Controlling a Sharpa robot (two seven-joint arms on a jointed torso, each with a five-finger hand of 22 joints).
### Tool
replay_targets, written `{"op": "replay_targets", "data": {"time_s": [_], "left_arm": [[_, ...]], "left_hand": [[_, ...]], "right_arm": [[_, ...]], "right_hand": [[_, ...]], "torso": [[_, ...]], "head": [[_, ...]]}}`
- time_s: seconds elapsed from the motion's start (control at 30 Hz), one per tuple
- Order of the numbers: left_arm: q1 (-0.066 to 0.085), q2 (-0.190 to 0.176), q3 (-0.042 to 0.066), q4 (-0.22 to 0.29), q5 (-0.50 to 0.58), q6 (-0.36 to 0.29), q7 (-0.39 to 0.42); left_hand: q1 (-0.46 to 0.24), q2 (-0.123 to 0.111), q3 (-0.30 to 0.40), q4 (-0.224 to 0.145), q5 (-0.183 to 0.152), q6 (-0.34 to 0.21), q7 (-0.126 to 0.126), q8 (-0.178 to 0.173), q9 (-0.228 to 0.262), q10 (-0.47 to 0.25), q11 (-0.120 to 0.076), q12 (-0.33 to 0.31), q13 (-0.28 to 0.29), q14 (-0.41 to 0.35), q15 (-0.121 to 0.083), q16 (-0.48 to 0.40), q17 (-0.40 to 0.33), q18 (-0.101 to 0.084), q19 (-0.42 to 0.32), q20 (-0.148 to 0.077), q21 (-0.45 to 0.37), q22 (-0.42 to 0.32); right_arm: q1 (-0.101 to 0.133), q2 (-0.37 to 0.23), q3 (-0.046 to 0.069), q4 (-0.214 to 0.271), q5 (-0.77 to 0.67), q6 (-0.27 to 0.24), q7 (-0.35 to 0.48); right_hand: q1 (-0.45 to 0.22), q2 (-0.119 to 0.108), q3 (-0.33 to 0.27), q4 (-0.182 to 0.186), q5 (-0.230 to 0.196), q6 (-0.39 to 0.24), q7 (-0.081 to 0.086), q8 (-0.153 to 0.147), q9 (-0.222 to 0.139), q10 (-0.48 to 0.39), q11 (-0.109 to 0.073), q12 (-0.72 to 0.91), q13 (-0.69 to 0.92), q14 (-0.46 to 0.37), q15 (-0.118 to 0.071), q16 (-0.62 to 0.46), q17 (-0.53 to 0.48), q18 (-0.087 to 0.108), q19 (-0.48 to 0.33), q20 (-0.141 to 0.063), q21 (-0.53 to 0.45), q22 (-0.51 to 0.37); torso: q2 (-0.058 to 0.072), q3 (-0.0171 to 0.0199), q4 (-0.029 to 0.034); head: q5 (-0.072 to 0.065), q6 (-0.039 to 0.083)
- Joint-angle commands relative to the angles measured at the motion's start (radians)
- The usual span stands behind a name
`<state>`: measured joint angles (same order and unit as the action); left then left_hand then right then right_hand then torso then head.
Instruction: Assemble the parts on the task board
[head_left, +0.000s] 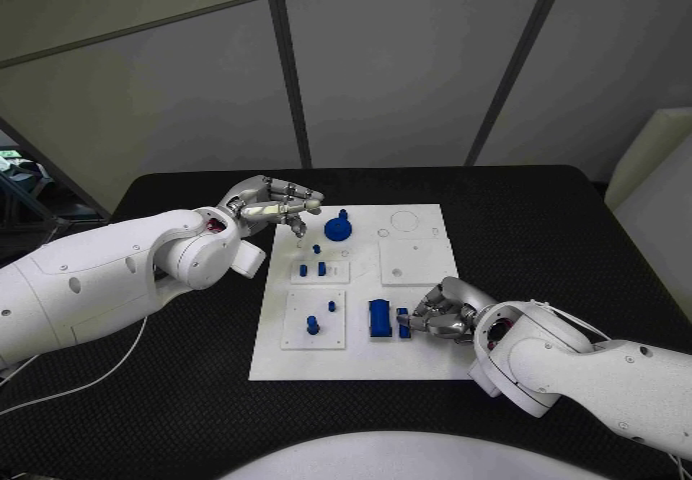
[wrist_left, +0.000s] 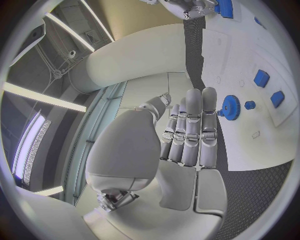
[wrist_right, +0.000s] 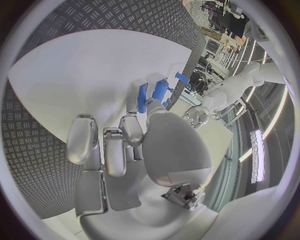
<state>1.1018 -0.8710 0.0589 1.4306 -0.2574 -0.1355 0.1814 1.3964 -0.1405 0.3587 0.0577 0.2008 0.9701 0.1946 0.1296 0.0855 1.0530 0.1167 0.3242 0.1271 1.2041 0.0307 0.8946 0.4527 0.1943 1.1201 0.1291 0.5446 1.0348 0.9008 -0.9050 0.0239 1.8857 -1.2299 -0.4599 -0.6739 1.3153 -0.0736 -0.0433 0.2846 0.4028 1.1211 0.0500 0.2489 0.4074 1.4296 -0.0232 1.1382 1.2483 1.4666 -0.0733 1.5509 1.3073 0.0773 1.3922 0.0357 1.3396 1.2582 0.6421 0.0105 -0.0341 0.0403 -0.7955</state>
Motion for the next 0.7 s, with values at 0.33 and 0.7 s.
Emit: {"op": "replay_targets", "data": {"time_s": [0.33, 0.7], "left_arm": [[0.001, 0.001, 0.000, 0.000, 0.003, 0.012, 0.001], [0.001, -0.001, 0.000, 0.000, 0.003, 0.011, 0.002]], "left_hand": [[-0.001, 0.008, -0.006, 0.000, 0.003, -0.007, 0.001, 0.005, -0.002, -0.009, 0.000, 0.005, 0.001, -0.003, 0.002, -0.001, -0.001, -0.011, 0.002, 0.002, -0.007, -0.001], [-0.001, 0.008, -0.006, 0.000, 0.003, -0.007, 0.001, 0.005, -0.002, -0.009, 0.000, 0.005, 0.001, -0.003, 0.002, -0.001, -0.001, -0.011, 0.002, 0.002, -0.007, -0.001]], "right_arm": [[0.000, -0.023, -0.002, 0.017, -0.091, -0.032, 0.068], [-0.001, -0.059, -0.002, 0.021, -0.199, -0.097, 0.266]], "right_hand": [[-0.072, -0.012, -0.076, 0.004, -0.092, -0.024, 0.012, -0.005, 0.009, -0.011, 0.010, -0.024, -0.012, 0.095, -0.002, -0.003, 0.224, -0.001, -0.009, 0.000, -0.015, -0.017], [0.137, 0.046, -0.027, -0.087, -0.110, -0.152, 0.070, -0.107, -0.047, -0.029, 0.054, -0.028, -0.011, 0.095, 0.034, -0.003, 0.224, 0.000, -0.015, 0.032, -0.023, -0.023]], "torso": [[0.000, -0.0003, 0.0002], [0.000, 0.0006, -0.0019]], "head": [[-0.001, 0.003], [-0.003, 0.009]]}}
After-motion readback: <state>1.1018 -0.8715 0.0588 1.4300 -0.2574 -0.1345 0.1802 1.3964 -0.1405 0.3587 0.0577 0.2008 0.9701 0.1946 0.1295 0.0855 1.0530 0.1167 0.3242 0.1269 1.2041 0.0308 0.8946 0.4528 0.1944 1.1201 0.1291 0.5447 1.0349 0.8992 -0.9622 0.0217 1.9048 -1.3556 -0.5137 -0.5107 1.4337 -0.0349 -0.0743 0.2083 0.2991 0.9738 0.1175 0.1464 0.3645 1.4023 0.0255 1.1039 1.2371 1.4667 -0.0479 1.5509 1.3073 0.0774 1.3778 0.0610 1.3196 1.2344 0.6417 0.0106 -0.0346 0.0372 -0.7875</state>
